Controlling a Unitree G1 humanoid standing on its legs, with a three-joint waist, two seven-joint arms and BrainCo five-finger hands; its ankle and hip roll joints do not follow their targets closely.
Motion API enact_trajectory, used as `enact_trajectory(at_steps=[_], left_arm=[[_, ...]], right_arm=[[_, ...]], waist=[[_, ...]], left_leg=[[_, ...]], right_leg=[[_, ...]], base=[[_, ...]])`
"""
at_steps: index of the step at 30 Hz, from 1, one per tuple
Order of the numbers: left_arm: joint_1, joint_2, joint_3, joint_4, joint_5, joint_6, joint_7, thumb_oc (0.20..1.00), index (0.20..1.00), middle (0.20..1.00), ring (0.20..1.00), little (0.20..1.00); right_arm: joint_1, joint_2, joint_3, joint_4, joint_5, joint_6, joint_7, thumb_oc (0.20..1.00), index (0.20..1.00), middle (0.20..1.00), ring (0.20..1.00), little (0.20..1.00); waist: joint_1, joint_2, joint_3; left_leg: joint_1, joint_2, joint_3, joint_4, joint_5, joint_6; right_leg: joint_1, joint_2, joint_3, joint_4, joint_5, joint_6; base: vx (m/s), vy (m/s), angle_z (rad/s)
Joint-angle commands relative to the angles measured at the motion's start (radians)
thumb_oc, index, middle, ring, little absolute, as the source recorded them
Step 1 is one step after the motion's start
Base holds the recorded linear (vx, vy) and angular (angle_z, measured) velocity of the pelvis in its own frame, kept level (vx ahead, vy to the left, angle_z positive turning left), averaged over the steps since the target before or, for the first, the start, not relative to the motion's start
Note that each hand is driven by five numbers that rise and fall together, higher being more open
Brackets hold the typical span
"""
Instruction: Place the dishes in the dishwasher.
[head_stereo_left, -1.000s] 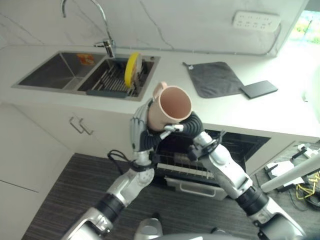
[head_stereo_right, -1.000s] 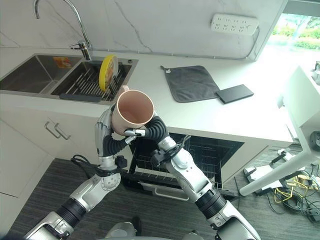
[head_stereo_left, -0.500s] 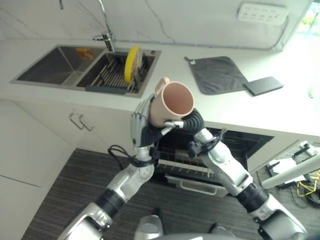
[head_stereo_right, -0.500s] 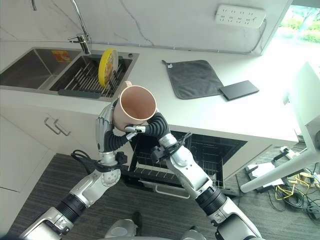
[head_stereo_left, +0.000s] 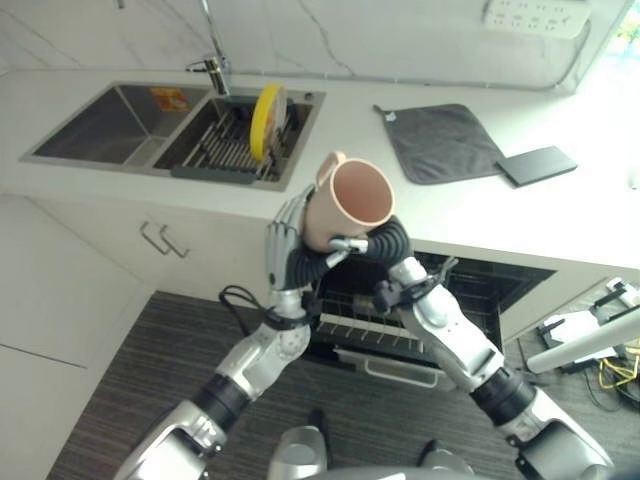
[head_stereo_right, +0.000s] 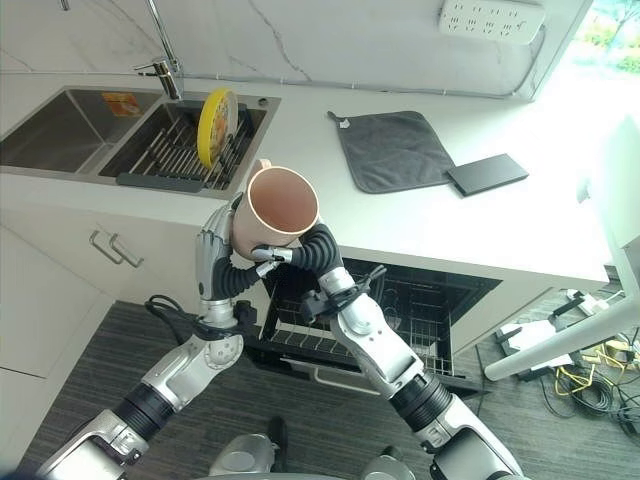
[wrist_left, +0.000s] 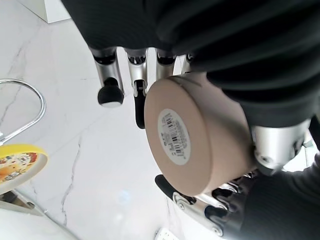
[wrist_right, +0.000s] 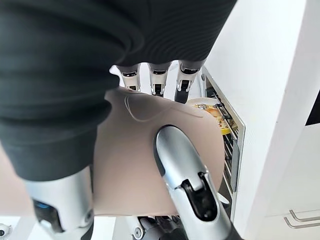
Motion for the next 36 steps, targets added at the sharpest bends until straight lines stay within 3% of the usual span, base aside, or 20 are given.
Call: enact_trajectory(at_steps=[1,13,14,15,16,29,31,32,36], left_arm=[[-0.087,-0.015,-0.14,-0.057,0.073,-0.034,-0.03,0.2,0.2,0.2,0.2,0.2],[-0.091,-0.019,-0.154,-0.059,0.08,-0.031,-0.046,0.2,0.2,0.2,0.2,0.2],[-0.091,-0.02,-0.154,-0.06,0.08,-0.031,-0.049,0.2,0.2,0.2,0.2,0.2],[-0.091,-0.02,-0.155,-0.058,0.082,-0.033,-0.047,0.2,0.2,0.2,0.2,0.2],[-0.091,-0.02,-0.155,-0.059,0.081,-0.034,-0.051,0.2,0.2,0.2,0.2,0.2],[-0.096,-0.022,-0.161,-0.041,0.095,-0.048,-0.055,0.2,0.2,0.2,0.2,0.2],[-0.094,-0.023,-0.16,-0.042,0.094,-0.05,-0.058,0.561,0.561,0.561,0.561,0.561],[-0.094,-0.024,-0.16,-0.041,0.093,-0.052,-0.058,1.0,1.0,1.0,1.0,1.0],[-0.091,-0.029,-0.157,-0.034,0.069,-0.052,-0.066,1.0,1.0,1.0,1.0,1.0]], right_arm=[[-0.15,0.092,0.036,-0.08,-0.029,-0.062,0.001,1.0,1.0,1.0,1.0,1.0],[-0.176,0.106,0.042,-0.091,-0.023,-0.047,-0.011,1.0,1.0,1.0,1.0,1.0],[-0.178,0.106,0.042,-0.093,-0.026,-0.046,-0.011,0.551,0.551,0.551,0.551,0.551],[-0.179,0.106,0.042,-0.095,-0.026,-0.044,-0.008,0.282,0.282,0.282,0.282,0.282],[-0.181,0.105,0.042,-0.097,-0.026,-0.044,-0.003,0.2,0.2,0.2,0.2,0.2],[-0.205,0.115,0.047,-0.101,-0.017,-0.068,-0.016,0.2,0.2,0.2,0.2,0.2],[-0.204,0.118,0.043,-0.101,-0.003,-0.072,-0.023,0.2,0.2,0.2,0.2,0.2],[-0.202,0.119,0.042,-0.102,0.001,-0.075,-0.027,0.2,0.2,0.2,0.2,0.2],[-0.201,0.125,0.039,-0.101,0.004,-0.094,-0.054,0.2,0.2,0.2,0.2,0.2]], waist=[[0.008,-0.007,0.014],[0.014,-0.003,0.02],[0.014,-0.003,0.02],[0.014,-0.002,0.019],[0.015,-0.002,0.019],[0.022,0.001,0.018],[0.023,0.002,0.017],[0.023,0.002,0.017],[0.024,0.006,0.017]], left_leg=[[0.049,0.006,-0.029,0.129,-0.173,0.009],[0.045,0.0,-0.028,0.123,-0.172,0.012],[0.044,0.0,-0.028,0.124,-0.172,0.012],[0.044,-0.001,-0.028,0.123,-0.172,0.013],[0.044,-0.002,-0.029,0.123,-0.172,0.013],[0.041,-0.005,-0.031,0.121,-0.171,0.015],[0.042,-0.005,-0.031,0.12,-0.171,0.016],[0.043,-0.006,-0.031,0.118,-0.17,0.017],[0.046,-0.005,-0.029,0.112,-0.167,0.018]], right_leg=[[-0.008,-0.024,0.026,0.058,-0.052,0.008],[-0.012,-0.032,0.015,0.056,-0.048,0.008],[-0.012,-0.033,0.015,0.056,-0.048,0.008],[-0.012,-0.033,0.014,0.055,-0.048,0.008],[-0.012,-0.034,0.014,0.055,-0.048,0.008],[-0.014,-0.039,0.007,0.057,-0.046,0.008],[-0.012,-0.041,0.004,0.056,-0.046,0.009],[-0.012,-0.042,0.003,0.057,-0.046,0.008],[-0.01,-0.044,-0.003,0.058,-0.046,0.008]], base=[[0.0,0.0,0.0],[0.0,0.0,0.0],[0.0,0.0,0.0],[0.0,0.0,0.0],[0.0,0.0,0.0],[0.0,0.0,0.0],[0.0,0.0,0.0],[0.0,0.0,0.0],[0.0,-0.004,0.03]])
